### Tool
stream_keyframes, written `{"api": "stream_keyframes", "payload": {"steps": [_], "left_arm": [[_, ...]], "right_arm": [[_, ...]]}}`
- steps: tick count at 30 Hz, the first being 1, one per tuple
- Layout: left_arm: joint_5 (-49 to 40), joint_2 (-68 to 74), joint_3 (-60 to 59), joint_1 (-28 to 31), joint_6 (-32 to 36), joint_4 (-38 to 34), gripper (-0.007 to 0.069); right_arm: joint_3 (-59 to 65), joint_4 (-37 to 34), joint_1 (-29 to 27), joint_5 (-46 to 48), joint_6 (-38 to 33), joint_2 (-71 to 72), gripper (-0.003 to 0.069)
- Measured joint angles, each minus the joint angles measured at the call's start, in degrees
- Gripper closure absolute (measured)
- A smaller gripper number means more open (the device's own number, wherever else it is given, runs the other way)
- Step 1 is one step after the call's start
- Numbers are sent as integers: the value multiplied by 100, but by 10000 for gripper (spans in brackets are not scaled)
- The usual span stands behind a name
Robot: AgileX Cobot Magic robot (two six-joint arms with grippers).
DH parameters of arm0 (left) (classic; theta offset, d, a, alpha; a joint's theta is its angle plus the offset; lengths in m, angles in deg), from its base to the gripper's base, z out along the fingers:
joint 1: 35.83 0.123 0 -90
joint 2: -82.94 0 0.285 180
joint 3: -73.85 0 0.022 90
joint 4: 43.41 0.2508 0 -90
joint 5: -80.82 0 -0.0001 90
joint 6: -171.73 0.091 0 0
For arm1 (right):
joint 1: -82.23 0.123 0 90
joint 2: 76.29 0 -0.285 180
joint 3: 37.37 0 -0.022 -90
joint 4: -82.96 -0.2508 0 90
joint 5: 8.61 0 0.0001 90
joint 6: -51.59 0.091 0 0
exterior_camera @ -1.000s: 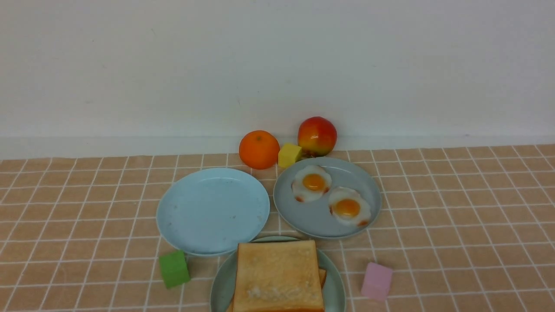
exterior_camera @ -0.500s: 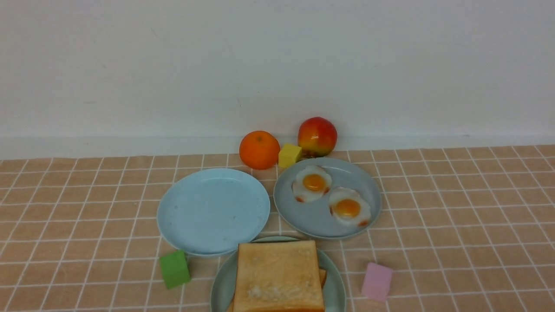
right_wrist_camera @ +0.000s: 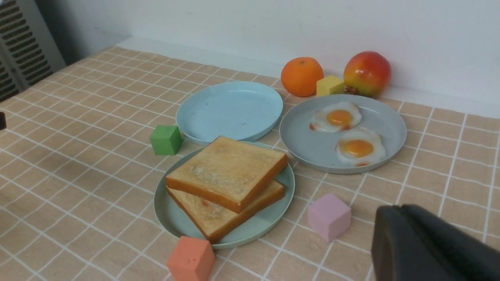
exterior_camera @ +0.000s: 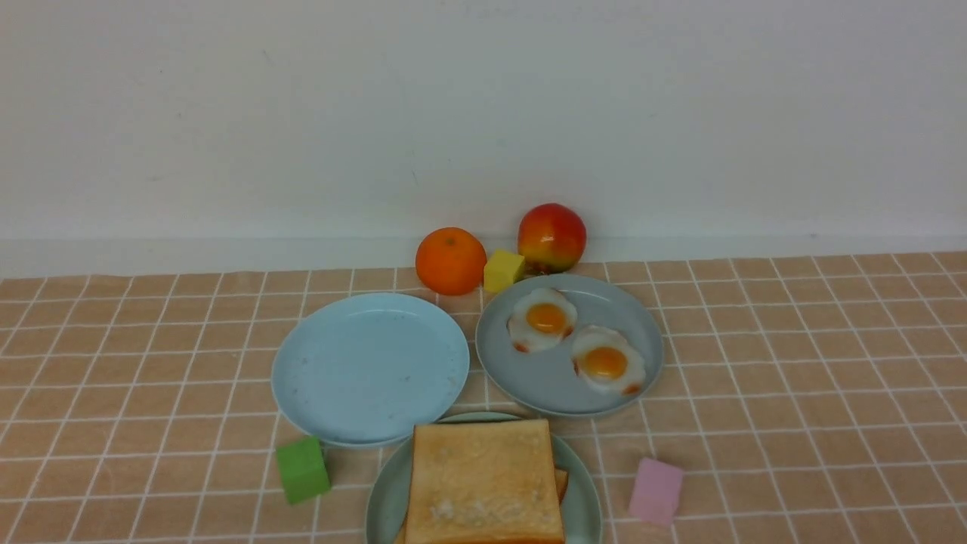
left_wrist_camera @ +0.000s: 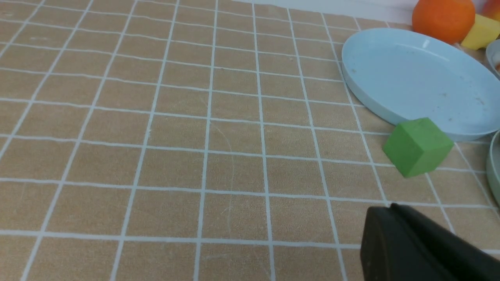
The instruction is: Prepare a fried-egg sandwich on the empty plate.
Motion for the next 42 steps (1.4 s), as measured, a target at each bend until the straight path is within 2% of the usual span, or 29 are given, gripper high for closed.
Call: {"api": "stream_keyframes", "payload": {"steps": [19, 25, 26, 30, 33, 37, 42], "left_arm": [[6, 0, 0, 0, 0, 0, 617], [10, 0, 0, 0, 0, 0, 608], [10, 0, 0, 0, 0, 0, 606], [16, 0, 0, 0, 0, 0, 603], [16, 0, 0, 0, 0, 0, 601], [16, 0, 0, 0, 0, 0, 601], [21, 0, 0, 0, 0, 0, 596]], "right_arm": [[8, 5, -28, 0, 0, 21, 608], [25, -19, -909, 0, 0, 56, 598], [25, -19, -1297, 0, 0, 56, 596], [178, 74, -2226, -179, 0, 104, 589], [583, 155, -2647, -538, 0, 240, 585], [1517, 179, -3056, -1097, 0, 438, 578], [2441, 203, -3148, -1481, 0, 443, 575]]}}
